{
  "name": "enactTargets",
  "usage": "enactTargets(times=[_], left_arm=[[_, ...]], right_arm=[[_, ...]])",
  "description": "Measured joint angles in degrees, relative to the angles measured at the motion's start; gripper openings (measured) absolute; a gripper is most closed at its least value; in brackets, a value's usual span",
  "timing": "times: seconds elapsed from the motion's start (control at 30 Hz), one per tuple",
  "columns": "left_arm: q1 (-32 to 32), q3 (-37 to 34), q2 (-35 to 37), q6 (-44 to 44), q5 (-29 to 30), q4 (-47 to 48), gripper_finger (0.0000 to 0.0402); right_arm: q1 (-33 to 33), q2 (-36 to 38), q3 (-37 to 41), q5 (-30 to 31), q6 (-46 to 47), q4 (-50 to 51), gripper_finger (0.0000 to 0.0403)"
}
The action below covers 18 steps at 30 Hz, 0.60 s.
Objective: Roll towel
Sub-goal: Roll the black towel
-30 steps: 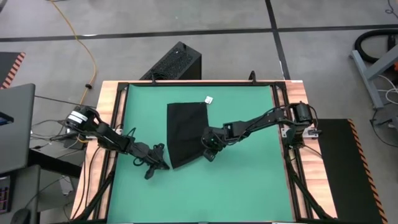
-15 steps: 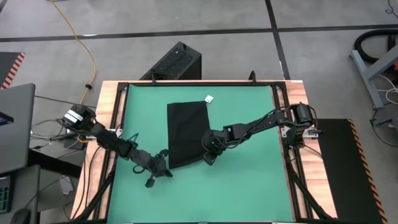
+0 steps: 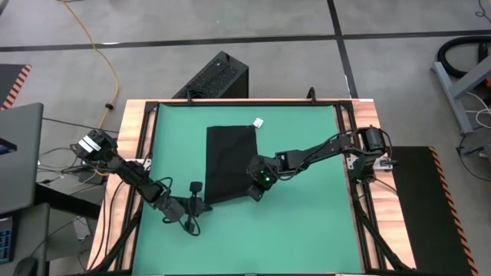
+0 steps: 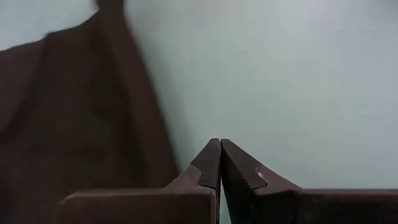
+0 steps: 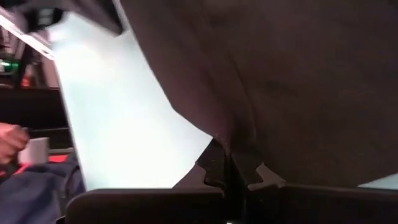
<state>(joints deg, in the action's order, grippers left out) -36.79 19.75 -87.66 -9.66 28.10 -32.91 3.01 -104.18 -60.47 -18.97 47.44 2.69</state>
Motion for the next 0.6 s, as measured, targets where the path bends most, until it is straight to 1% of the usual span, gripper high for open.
enactTargets(times=[0.1, 0.27, 0.6], left_arm=[[0.04, -0.02, 0.0, 0.51, 2.24, 2.63, 0.0], [-0.06, -0.02, 0.0, 1.64, 8.38, 3.86, 0.0], [1.89, -0.02, 0.02, 5.13, 10.34, 4.49, 0.0]], right_arm=[[-0.13, 0.0, 0.0, -0.69, 0.19, -1.47, 0.001], [-0.12, 0.0, 0.0, -0.71, 0.29, -2.06, 0.001], [-0.33, 0.01, 0.0, -0.21, 0.82, -1.83, 0.001]])
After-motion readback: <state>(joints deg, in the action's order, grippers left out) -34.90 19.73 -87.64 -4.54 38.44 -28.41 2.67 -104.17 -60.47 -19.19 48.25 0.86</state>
